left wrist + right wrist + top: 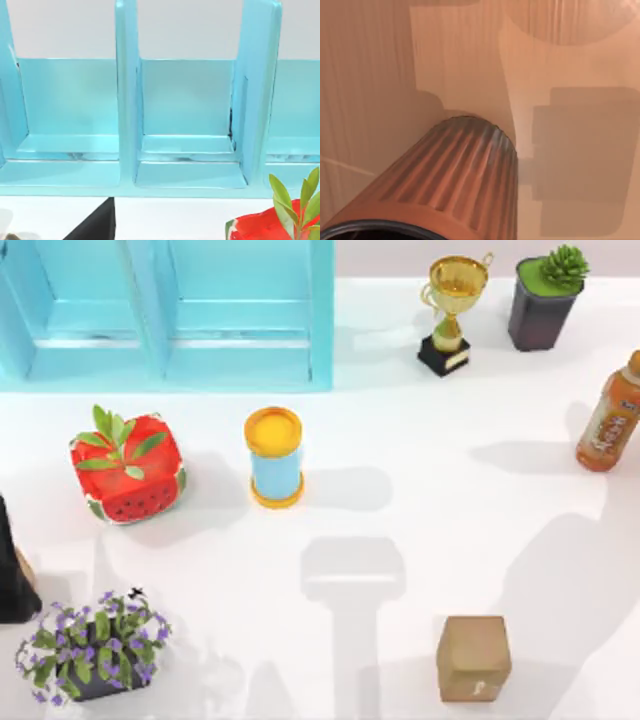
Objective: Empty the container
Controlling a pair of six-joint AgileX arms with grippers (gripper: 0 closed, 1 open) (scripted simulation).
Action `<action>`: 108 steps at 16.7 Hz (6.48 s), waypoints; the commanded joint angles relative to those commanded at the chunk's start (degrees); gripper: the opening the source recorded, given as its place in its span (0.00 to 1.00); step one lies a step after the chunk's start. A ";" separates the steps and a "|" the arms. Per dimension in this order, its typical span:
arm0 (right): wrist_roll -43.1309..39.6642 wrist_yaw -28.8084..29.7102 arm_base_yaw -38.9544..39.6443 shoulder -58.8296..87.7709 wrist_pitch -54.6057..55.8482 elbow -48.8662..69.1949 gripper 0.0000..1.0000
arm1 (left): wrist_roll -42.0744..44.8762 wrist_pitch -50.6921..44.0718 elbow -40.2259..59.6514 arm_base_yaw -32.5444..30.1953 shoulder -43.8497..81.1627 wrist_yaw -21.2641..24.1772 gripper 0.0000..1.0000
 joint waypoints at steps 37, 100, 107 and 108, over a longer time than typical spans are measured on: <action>1.68 0.75 -3.20 -8.55 -25.05 19.77 0.00 | 0.00 0.00 0.00 0.00 0.00 0.00 1.00; 47.46 4.08 47.00 1.21 1.03 1.50 1.00 | 0.00 0.00 0.00 0.00 0.00 0.00 1.00; 47.46 4.09 46.87 1.20 0.87 1.63 1.00 | 0.00 0.00 0.00 0.00 0.00 0.00 1.00; 47.49 4.06 46.87 1.22 0.19 2.30 1.00 | 0.00 0.00 0.00 0.00 0.00 0.00 1.00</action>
